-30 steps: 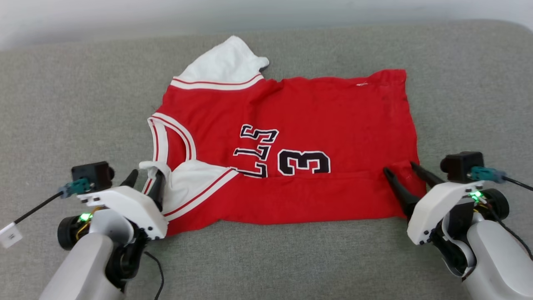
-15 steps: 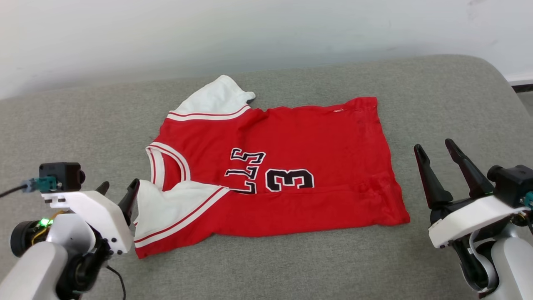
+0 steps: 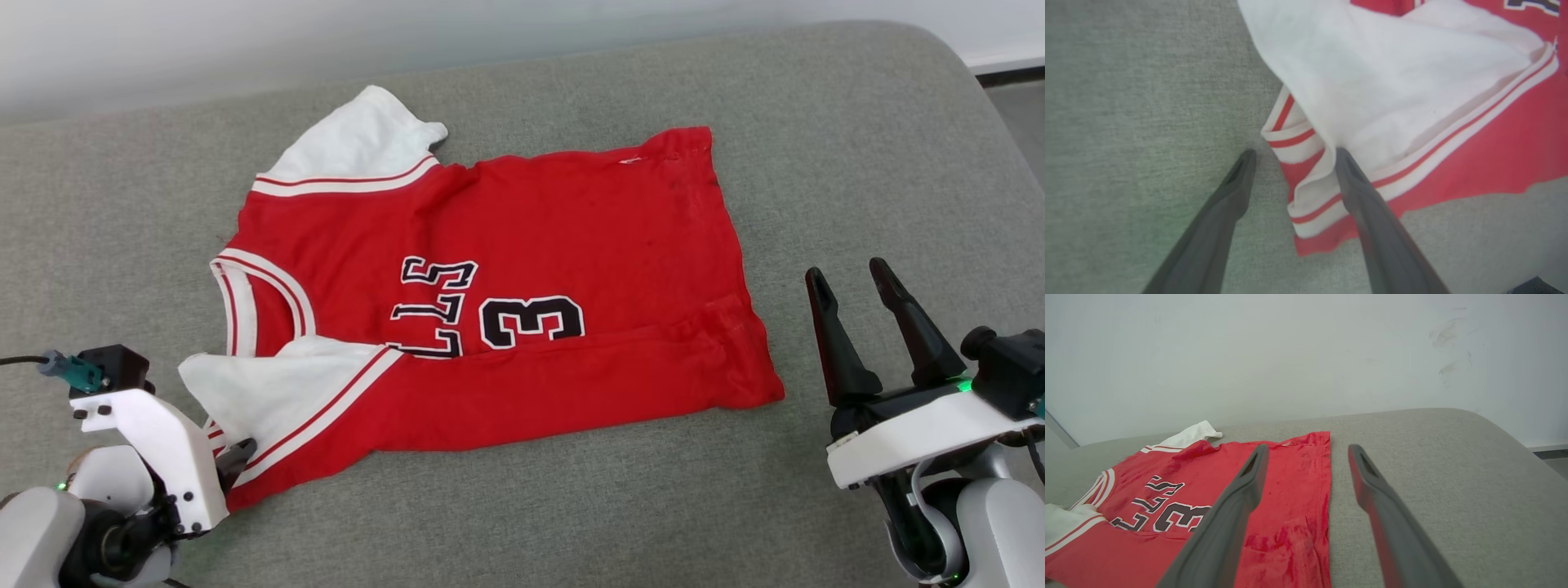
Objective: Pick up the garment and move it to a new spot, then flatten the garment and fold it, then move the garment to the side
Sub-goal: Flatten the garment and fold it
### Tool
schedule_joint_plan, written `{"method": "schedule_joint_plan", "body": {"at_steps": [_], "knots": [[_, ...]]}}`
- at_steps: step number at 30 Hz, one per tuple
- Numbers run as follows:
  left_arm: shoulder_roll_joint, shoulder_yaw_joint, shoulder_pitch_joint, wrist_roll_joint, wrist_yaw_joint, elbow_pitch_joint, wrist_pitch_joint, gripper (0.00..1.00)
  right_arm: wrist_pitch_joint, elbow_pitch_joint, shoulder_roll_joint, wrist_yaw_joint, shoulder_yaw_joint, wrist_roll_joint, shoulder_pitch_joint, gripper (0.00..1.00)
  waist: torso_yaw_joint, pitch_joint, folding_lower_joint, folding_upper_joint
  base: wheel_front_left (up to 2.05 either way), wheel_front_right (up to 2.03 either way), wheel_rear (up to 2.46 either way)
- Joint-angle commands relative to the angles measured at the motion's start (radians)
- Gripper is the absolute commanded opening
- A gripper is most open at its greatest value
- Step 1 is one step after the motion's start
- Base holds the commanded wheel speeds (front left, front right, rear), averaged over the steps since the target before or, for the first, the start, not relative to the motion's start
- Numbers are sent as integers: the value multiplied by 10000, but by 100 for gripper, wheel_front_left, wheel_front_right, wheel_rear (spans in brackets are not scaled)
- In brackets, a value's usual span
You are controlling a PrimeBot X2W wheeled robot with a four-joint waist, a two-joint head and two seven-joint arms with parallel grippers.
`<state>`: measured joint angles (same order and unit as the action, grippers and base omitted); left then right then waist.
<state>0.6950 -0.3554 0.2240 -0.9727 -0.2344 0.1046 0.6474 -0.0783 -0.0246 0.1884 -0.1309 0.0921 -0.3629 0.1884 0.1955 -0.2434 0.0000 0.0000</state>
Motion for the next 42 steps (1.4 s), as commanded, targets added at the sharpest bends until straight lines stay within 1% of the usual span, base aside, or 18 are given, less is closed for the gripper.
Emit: {"method": "schedule_joint_plan", "body": {"at_steps": [1,3,5,6,8,12,13,15,19,22,25,30,34,35,36,39,42], "knots": [[-52,-170,-207,-72,-22,234,177,100,-44,30,-43,3,-3,-41,2,100,169,-207,0,0,0,0,0],[-259,-304,-317,-274,53,483,407,100,-44,-23,-42,3,-8,-64,42,100,208,-269,0,0,0,0,0],[-500,-459,-417,-478,184,616,601,42,-24,-63,-4,3,-41,-112,61,100,209,-270,0,0,0,0,0],[-591,-505,-408,-535,282,650,568,0,5,-81,17,3,-61,-138,57,100,196,-251,0,0,0,0,0],[-749,-466,-309,-502,428,673,275,0,134,-135,74,3,-120,-172,14,100,136,-167,0,0,0,0,0],[-714,-299,19,-163,583,665,-465,0,762,-282,211,3,-283,-457,-62,100,-73,84,0,0,0,0,0],[-697,-195,187,39,604,607,-845,0,1279,-418,306,3,-345,-690,-34,100,-195,212,0,0,0,0,0],[-624,-113,344,244,595,455,-1164,0,1989,-683,476,3,-449,-916,87,100,-305,296,0,0,0,0,0],[-631,-168,593,574,553,13,-1486,0,4018,-1646,855,3,-464,-1407,500,100,-582,290,0,0,0,0,0],[-661,-247,796,776,501,-343,-1575,0,5389,-2343,1046,3,-174,-1672,895,100,-787,133,0,0,0,0,0],[-748,-382,1040,950,501,-613,-1609,0,6272,-2892,1085,3,168,-1840,1419,100,-979,-104,0,0,0,0,0],[-935,-539,1355,1117,535,-755,-1697,0,7108,-3938,952,3,730,-2230,2171,100,-1217,-445,0,0,0,0,0],[-1060,-609,1384,1160,547,-640,-1857,0,7870,-4985,729,2,1299,-2540,2320,100,-1318,-537,0,0,0,0,0],[-1116,-605,1384,1141,547,-619,-1884,0,7962,-5140,687,2,1413,-2603,2356,32,-1333,-544,0,0,0,0,0],[-1149,-618,1374,1134,556,-584,-1929,0,7957,-5252,627,2,1461,-2714,2408,0,-1340,-541,0,0,0,0,0],[-1224,-585,1268,1083,550,-463,-2048,0,7892,-5301,640,-10,1704,-2847,2609,0,-1318,-463,0,0,0,0,0],[-1295,-502,1129,1045,577,-368,-2281,0,7666,-5160,935,-10,1817,-2895,2837,0,-1281,-307,0,0,0,0,0]]}}
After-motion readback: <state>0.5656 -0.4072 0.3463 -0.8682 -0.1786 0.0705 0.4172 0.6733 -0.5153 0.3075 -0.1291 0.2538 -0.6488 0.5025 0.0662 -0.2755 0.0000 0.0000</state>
